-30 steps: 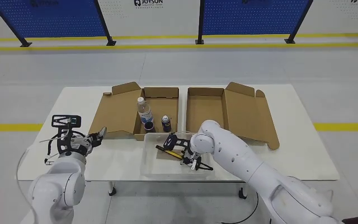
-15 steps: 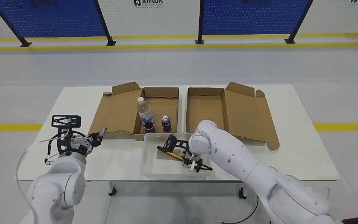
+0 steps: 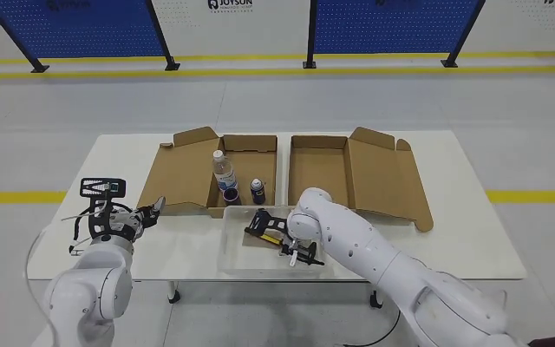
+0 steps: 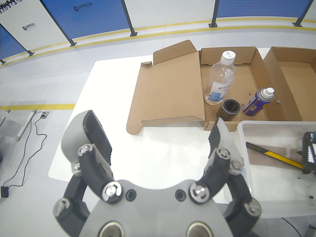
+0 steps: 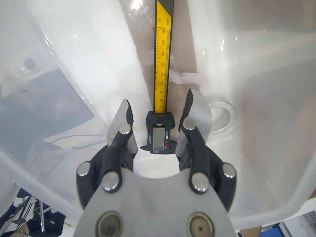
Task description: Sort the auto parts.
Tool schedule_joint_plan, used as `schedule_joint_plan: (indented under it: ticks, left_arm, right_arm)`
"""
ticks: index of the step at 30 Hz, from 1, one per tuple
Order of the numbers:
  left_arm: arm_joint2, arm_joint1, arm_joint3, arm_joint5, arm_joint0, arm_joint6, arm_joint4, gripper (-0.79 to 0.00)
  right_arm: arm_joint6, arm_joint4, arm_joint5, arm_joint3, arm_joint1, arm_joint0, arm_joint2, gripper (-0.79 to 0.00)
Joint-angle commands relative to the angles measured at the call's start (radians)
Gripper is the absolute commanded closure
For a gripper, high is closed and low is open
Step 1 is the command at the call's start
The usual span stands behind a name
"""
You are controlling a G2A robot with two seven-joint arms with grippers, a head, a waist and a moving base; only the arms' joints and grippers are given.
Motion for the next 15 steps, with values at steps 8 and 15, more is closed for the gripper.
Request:
schedule_joint_plan:
  ticks: [8, 15]
  left_arm:
    - [0.000, 0.000, 0.000, 0.000, 0.000, 0.000, 0.000, -0.785]
    - [0.000, 0.000, 0.000, 0.000, 0.000, 0.000, 0.000, -0.785]
  right_arm:
    - [-0.025, -0.039, 0.012, -0.038, 0.026, -0.042, 0.037, -0.388]
    - [-0.014, -0.052, 0.012, -0.073, 0.047, -0.078, 0.068, -0.406]
